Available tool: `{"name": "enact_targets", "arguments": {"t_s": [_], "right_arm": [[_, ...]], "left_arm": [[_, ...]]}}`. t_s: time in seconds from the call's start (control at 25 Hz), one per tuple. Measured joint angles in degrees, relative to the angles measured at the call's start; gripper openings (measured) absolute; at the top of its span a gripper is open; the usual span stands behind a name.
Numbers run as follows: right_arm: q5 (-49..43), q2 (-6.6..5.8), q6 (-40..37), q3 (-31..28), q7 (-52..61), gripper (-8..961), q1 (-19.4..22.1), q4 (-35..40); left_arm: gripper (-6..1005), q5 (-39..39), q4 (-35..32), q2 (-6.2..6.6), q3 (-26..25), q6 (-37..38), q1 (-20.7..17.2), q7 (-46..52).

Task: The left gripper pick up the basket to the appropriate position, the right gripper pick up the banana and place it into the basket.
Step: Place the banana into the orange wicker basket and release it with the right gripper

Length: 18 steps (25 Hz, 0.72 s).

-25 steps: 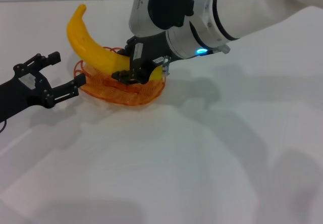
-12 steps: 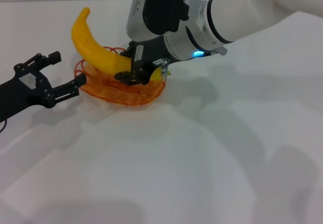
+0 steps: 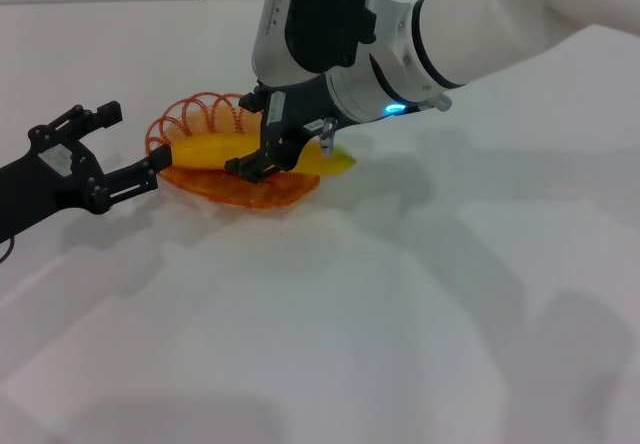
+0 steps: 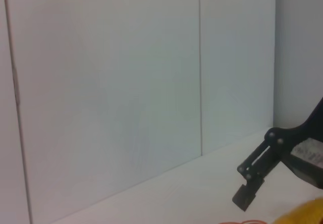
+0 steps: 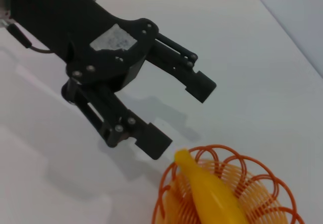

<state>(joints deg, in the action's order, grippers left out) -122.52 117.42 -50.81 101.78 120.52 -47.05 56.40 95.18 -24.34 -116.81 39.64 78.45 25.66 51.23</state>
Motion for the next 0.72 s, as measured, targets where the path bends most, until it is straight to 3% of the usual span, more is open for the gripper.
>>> {"name": "enact_targets", "arguments": {"t_s": [0.24,0.4,0.72], "right_arm": [[1.8,-0.34,-1.4,-0.9,-1.2,782,3.1,4.5],[6.4,-0.46,-6.9,-6.2,-7.8,840,7.7,8.9],[13.1,-0.55,-17.2,-18.7,-18.1,838,13.6,8.0]], "left_arm": [[884,0.0,0.0,0.05,0.0,0.1,-0.4,0.0],[884,-0.1,0.0,0.14,0.0,0.1,-0.7,0.0],[884,-0.3,0.0,0.18,0.0,0.2,-0.9,0.0]]}}
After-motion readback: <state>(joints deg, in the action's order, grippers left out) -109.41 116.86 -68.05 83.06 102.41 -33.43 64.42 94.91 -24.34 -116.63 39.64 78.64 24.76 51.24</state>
